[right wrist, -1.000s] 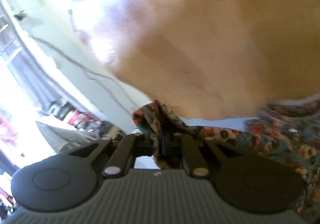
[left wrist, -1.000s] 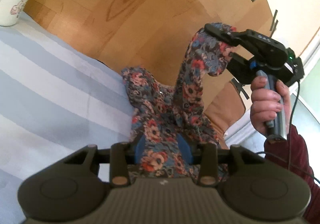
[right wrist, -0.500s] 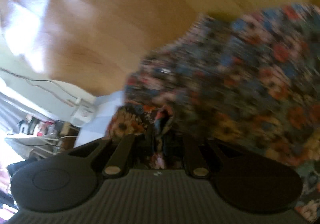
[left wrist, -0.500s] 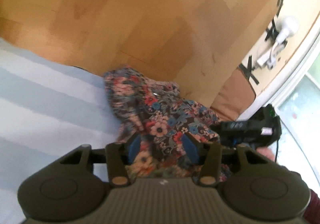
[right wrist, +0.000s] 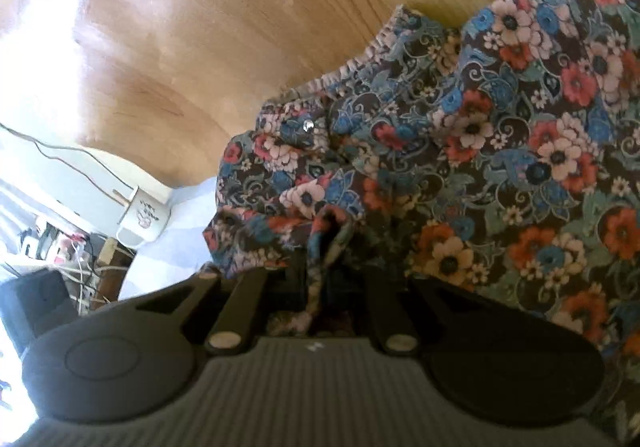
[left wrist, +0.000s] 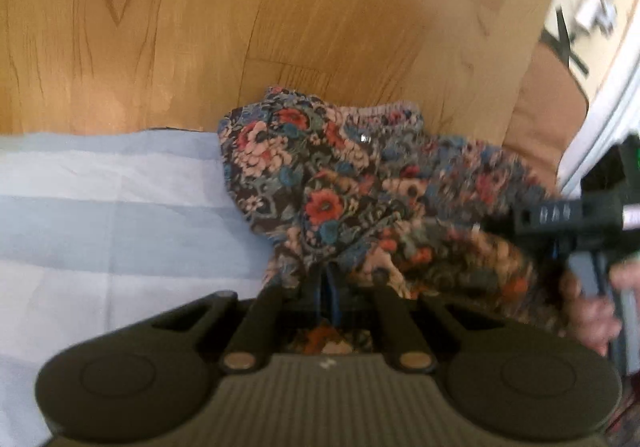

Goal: Fold small clothes

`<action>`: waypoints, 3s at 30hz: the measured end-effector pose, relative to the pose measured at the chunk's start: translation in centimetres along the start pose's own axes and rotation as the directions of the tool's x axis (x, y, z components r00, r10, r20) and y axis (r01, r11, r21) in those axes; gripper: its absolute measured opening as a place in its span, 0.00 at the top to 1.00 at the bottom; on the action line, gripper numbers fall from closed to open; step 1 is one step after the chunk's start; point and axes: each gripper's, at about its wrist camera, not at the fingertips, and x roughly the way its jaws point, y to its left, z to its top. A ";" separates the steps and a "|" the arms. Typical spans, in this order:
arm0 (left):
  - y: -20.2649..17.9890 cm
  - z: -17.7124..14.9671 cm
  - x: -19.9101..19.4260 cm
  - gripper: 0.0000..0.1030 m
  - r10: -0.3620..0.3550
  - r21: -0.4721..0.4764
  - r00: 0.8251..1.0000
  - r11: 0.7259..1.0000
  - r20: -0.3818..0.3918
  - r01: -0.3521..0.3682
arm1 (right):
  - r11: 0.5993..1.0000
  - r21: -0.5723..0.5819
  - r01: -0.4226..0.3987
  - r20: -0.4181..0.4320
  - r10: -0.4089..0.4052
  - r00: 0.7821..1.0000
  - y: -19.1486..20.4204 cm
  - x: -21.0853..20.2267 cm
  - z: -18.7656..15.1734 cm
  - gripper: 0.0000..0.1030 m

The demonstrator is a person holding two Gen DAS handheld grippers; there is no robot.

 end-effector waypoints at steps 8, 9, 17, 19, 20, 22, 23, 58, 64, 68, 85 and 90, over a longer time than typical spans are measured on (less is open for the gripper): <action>-0.8 0.2 -4.8 0.83 -0.003 0.061 0.994 0.998 0.110 -0.003 | 0.987 -0.031 0.156 0.157 -0.149 0.976 2.0 -8.4 1.0 0.41; -0.5 0.7 -5.6 0.81 -0.012 0.030 0.988 1.000 0.151 0.008 | 0.986 -0.043 0.159 0.179 -0.149 0.972 2.2 -10.0 0.8 0.42; -3.9 4.9 -2.3 0.88 -0.111 0.019 0.984 0.994 0.138 0.110 | 0.965 0.017 0.261 0.307 -0.253 0.918 1.6 -22.1 -3.7 0.42; -4.8 3.7 0.1 0.96 -0.074 0.064 0.997 0.995 0.009 0.074 | 0.950 0.023 0.311 0.321 -0.302 0.898 0.6 -24.6 -5.9 0.42; -4.9 2.7 1.5 0.97 -0.026 0.083 0.998 0.996 -0.051 0.030 | 0.940 0.024 0.341 0.324 -0.330 0.887 0.1 -25.8 -7.1 0.42; -5.1 1.2 1.8 0.95 0.011 0.138 1.000 0.990 -0.012 -0.009 | 0.919 0.046 0.392 0.314 -0.386 0.867 -1.0 -27.7 -9.8 0.42; -5.4 1.0 1.6 0.95 0.027 0.162 1.000 0.986 -0.005 -0.026 | 0.911 0.068 0.406 0.301 -0.407 0.862 -1.9 -28.6 -11.1 0.42; -3.8 0.1 -6.2 0.11 -0.376 -0.085 0.923 0.926 -0.087 0.369 | 0.871 -0.490 -0.034 0.163 0.130 0.978 18.5 -13.3 -19.5 0.95; -8.1 -0.5 -4.9 0.96 -0.348 0.028 0.920 0.933 -0.181 0.358 | 0.871 -0.491 -0.006 0.176 0.106 0.979 18.4 -14.3 -20.7 0.91; -6.5 0.4 -5.9 0.96 -0.305 -0.020 0.947 0.952 -0.106 0.304 | 0.920 -0.378 0.104 0.308 0.019 0.951 14.3 -19.0 -20.8 0.66; -2.7 4.3 -7.7 0.96 -0.290 -0.177 0.957 0.942 -0.007 0.285 | 0.927 -0.042 0.372 0.287 -0.346 0.894 4.7 -28.0 -27.8 0.92; -2.5 6.6 -10.2 0.96 -0.271 -0.165 0.961 0.947 0.060 0.277 | 0.961 -0.217 0.170 0.324 -0.093 0.941 10.4 -30.6 -27.3 0.92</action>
